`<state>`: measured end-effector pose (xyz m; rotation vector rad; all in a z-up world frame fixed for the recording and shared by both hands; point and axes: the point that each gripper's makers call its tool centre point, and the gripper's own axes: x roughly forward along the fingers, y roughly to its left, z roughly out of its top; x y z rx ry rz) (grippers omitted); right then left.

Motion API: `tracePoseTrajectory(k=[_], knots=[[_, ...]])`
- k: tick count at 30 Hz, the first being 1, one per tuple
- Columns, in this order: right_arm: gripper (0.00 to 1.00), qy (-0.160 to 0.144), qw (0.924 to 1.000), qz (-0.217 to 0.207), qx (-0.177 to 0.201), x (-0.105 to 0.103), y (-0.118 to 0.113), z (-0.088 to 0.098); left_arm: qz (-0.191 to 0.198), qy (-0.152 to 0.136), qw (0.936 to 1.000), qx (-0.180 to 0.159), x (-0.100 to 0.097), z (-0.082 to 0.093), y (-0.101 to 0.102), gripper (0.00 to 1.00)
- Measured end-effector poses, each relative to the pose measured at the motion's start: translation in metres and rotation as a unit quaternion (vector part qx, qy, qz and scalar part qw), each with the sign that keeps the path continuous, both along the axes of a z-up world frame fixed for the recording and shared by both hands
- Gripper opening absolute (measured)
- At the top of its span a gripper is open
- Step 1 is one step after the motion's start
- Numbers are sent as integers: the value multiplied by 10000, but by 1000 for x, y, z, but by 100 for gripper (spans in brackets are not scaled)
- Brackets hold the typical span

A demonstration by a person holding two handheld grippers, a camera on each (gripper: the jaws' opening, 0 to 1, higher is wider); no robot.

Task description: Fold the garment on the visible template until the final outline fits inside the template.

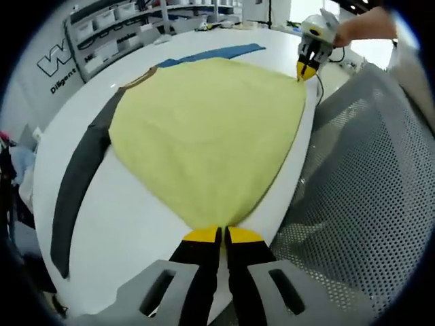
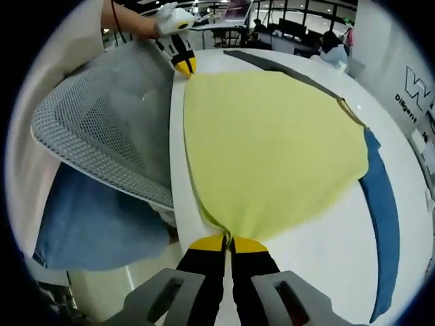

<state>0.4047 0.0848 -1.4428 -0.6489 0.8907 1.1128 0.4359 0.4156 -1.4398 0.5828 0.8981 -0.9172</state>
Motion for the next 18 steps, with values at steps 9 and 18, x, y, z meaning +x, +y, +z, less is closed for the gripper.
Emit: tracePoseTrajectory(k=[9, 18], knots=[[0, -187, 9989, -128, -406, 1, -17, -5, 88, 227, 9995, -175, -14, -1, -5, 6], [0, -107, 9998, 22, -178, -13, -10, -5, -239, 406, 9989, -46, -26, -5, -6, 6]])
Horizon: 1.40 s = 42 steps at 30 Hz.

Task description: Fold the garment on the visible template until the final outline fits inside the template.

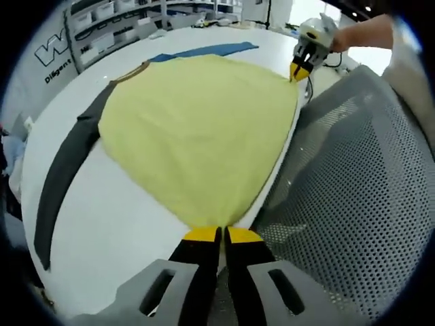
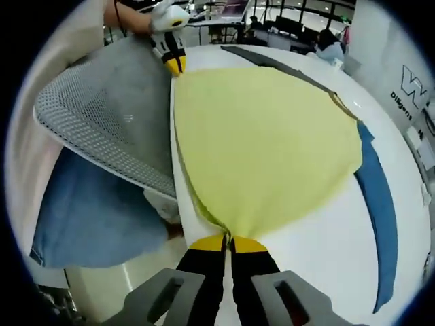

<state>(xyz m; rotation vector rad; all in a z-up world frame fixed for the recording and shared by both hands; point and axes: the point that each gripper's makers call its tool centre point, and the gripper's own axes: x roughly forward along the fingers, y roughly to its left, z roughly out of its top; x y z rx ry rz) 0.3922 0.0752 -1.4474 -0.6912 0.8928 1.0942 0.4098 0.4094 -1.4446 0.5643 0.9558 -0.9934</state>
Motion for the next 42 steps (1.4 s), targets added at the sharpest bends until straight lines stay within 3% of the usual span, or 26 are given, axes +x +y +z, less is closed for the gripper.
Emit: tracePoseTrajectory(k=[1, 3, 4, 6, 12, 14, 17, 20, 27, 31, 38, 42], knots=[[0, -1, 10000, 70, 28, -2, 2, 1, 202, -67, 9998, -16, 5, 2, 2, 6], [0, -4, 9999, -110, 71, 1, 0, 0, 470, 83, 9986, -245, 6, 3, 1, 6], [0, 16, 9998, -168, 111, 1, 1, 0, 401, 275, 9986, -226, 0, 0, 2, 6], [0, -2, 9999, -144, 86, -1, 3, -1, 136, 160, 9997, -114, -3, -1, 1, 6], [0, 20, 9998, -203, 79, -2, 2, -1, 311, 320, 9988, -214, -4, -1, 2, 6], [0, -12, 9999, -140, 17, -2, 2, 0, 212, 252, 9993, -169, -3, 0, 2, 7], [0, 30, 9996, -243, 101, -3, 2, 0, 423, 179, 9987, -238, 3, 3, 5, 11], [0, 43, 9997, -231, 70, -5, 0, 1, 461, 335, 9979, -321, -2, 2, 4, 14], [3, 476, 9987, -149, 30, -20, -3, 3, 541, 464, 9966, -411, -5, 7, 12, 16], [3, 477, 9987, -173, 22, -20, -7, 3, 586, 566, 9958, -428, -8, 10, 16, 19], [8, 596, 9967, -466, 280, -21, -10, 16, 1022, 204, 9911, -833, 13, 31, 18, 21], [7, 439, 9944, -869, 416, -8, -22, 22, 1321, -135, 9860, -1006, 30, 41, 21, 21]])
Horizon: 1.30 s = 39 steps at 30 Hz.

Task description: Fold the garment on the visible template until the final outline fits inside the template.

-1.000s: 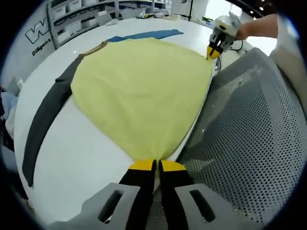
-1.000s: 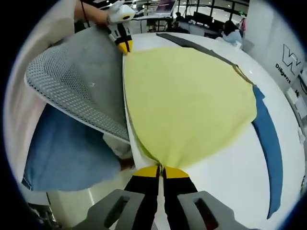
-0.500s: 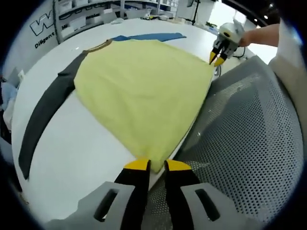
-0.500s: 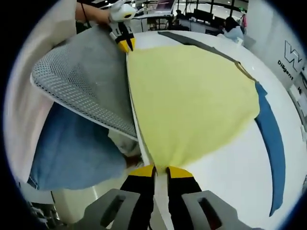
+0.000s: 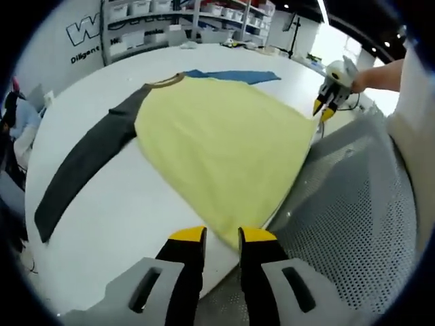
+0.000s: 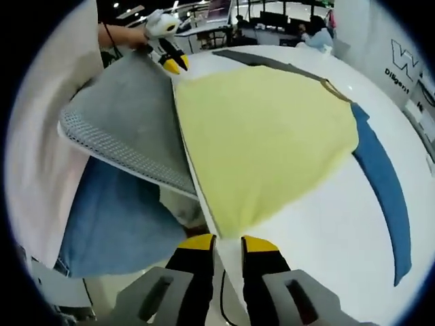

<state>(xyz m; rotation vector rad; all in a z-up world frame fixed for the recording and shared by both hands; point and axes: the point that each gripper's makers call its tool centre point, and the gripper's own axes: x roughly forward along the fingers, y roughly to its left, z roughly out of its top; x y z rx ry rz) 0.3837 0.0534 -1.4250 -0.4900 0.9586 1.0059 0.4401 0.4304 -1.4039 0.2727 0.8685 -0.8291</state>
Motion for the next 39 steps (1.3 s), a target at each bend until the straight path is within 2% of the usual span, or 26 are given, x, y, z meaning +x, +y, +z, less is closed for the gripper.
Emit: tracePoseTrajectory(k=[3, 6, 9, 12, 14, 15, 17, 21, 25, 26, 27, 32, 34, 36, 37, 39], knots=[[5, -103, 9997, -214, 65, 9, -2, 3, 8, 76, 10000, -62, 0, -3, -6, 22], [5, -190, 9993, -287, 112, 16, 3, 2, -253, 167, 9995, 77, -8, -15, -17, 23], [5, -231, 9991, -334, 143, 21, 10, -1, -325, 235, 9991, 132, -13, -24, -25, 23], [4, -283, 9986, -387, 203, 25, 17, -3, -644, 298, 9960, 539, -22, -36, -23, 23], [4, -324, 9984, -391, 254, 27, 23, -6, -934, 282, 9904, 980, -29, -46, -16, 24], [4, -334, 9983, -388, 295, 28, 26, -6, -1047, 26, 9909, 840, -26, -41, -23, 24], [3, -311, 9981, -382, 365, 28, 33, -9, -832, 285, 9927, 824, -28, -42, -19, 22], [3, -275, 9983, -270, 438, 23, 47, -14, -823, 384, 9927, 794, -30, -42, -18, 20], [4, -203, 9987, -245, 395, 16, 48, -25, -844, 418, 9922, 814, -32, -42, -16, 19], [4, -369, 9973, -262, 570, 21, 51, -20, -835, 427, 9923, 813, -32, -42, -15, 19], [4, -232, 9977, -376, 519, 18, 47, -22, -817, 448, 9924, 802, -32, -42, -14, 19], [7, -188, 9968, -390, 668, 6, 47, -20, -700, 515, 9936, 724, -30, -38, -10, 20], [6, -139, 9980, -362, 505, 4, 40, -21, -441, 494, 9965, 507, -25, -31, -11, 20], [6, -201, 9971, -461, 571, 8, 35, -14, -233, 395, 9985, 297, -16, -22, -12, 22], [7, -246, 9950, -673, 700, 14, 33, -10, -163, 316, 9991, 247, -12, -18, -11, 22], [8, -335, 9922, -955, 727, 27, 19, -4, 12, 247, 9997, 83, -4, -9, -12, 24]])
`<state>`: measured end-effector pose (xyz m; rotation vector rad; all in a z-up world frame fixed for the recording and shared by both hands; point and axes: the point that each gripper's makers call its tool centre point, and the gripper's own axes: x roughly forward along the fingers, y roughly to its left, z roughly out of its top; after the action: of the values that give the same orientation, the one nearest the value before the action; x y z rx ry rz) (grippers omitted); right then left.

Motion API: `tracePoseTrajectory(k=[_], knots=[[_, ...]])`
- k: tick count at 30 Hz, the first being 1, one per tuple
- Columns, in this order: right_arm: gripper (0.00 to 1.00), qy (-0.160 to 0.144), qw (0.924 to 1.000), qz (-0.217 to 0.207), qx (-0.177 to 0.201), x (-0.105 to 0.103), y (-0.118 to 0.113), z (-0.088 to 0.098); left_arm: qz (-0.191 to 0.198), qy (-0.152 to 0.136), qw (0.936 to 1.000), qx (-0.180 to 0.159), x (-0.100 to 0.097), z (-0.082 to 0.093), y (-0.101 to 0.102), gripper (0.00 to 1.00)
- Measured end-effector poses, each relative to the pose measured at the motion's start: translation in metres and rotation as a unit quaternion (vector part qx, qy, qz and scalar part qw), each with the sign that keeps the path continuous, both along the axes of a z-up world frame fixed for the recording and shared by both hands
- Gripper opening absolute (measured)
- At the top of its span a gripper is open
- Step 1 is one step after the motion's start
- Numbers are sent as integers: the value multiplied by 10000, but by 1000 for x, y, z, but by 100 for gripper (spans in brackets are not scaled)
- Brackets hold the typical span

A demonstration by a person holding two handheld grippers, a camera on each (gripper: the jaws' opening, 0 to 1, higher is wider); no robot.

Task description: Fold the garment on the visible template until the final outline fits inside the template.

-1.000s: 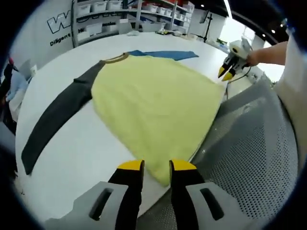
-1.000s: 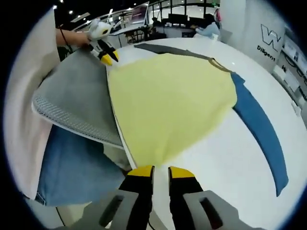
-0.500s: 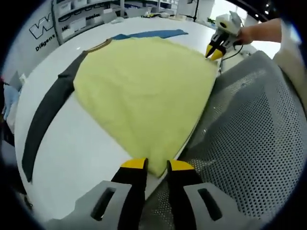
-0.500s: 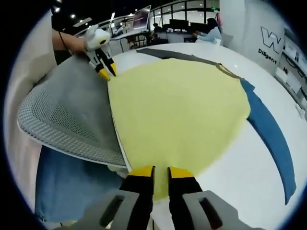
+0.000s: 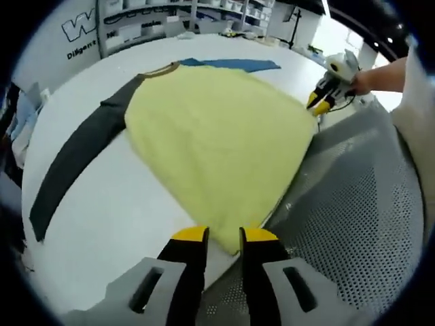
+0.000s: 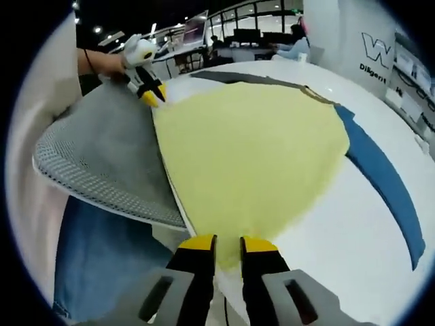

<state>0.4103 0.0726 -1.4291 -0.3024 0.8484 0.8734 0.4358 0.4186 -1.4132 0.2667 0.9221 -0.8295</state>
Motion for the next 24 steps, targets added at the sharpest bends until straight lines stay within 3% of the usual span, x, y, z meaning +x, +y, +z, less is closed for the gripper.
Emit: tracePoseTrajectory(k=[5, 8, 14, 15, 17, 21, 24], knots=[[11, -290, 9966, -757, -117, 35, -46, 6, 283, -332, 9980, -464, 23, 21, -8, 32], [14, -389, 9922, -1173, -180, 52, -74, 7, 115, -809, 9947, -622, 36, 36, -20, 39], [16, -638, 9757, -2089, -195, 89, -127, 17, 44, -918, 9922, -842, 44, 45, -40, 46], [17, -636, 9733, -2199, -172, 93, -132, 18, 14, -1069, 9904, -878, 48, 50, -44, 48], [18, -697, 9622, -2630, 64, 108, -148, 24, -64, -1352, 9855, -1027, 55, 61, -52, 51], [19, -839, 9424, -3236, 118, 129, -181, 29, 9, -1383, 9836, -1161, 62, 67, -57, 51], [19, -891, 9266, -3653, 123, 141, -204, 31, -11, -1379, 9835, -1172, 66, 68, -61, 57]])
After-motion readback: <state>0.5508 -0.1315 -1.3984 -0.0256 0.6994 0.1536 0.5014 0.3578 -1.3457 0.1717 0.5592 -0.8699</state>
